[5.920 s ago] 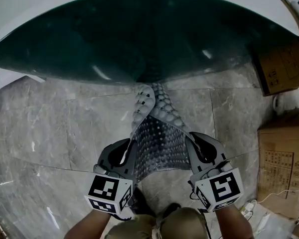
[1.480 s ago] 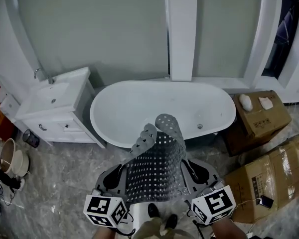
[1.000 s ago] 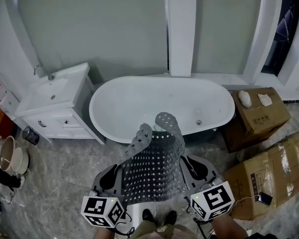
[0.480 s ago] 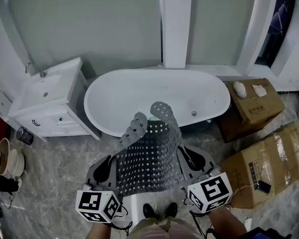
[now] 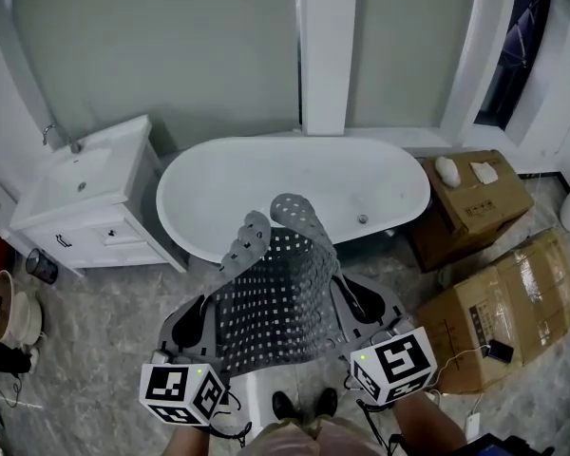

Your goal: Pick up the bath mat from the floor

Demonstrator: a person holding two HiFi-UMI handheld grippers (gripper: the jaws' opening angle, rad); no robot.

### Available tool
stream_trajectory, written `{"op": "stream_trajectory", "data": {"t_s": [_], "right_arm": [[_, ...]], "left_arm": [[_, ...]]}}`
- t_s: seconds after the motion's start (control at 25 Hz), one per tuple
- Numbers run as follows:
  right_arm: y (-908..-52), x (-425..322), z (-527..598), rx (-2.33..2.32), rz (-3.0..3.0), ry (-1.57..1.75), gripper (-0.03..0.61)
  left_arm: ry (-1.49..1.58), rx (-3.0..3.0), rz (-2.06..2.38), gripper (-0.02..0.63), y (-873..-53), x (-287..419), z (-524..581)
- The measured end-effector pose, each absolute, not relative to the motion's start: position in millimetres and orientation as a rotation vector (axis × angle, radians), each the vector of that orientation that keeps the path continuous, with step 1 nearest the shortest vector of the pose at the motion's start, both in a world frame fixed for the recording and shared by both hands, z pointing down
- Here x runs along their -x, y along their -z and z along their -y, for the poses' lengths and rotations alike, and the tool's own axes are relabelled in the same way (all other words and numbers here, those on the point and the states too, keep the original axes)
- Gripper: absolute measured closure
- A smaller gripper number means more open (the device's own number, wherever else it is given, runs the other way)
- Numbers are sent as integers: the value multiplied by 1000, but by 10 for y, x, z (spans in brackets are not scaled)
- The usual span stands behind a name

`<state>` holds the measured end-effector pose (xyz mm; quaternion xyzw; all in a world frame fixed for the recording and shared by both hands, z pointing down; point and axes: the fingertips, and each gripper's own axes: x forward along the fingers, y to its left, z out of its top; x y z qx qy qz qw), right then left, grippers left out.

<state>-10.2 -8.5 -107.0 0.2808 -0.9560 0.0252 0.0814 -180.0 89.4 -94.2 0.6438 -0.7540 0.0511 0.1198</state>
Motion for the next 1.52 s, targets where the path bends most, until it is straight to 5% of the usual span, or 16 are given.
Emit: {"op": "stream_trajectory", "data": {"t_s": [1.52], "right_arm": [[1219,102,-46,-773,2864,-15,555]], "left_arm": [[-131,-1856,2243,577,1094,1785,-989]]}}
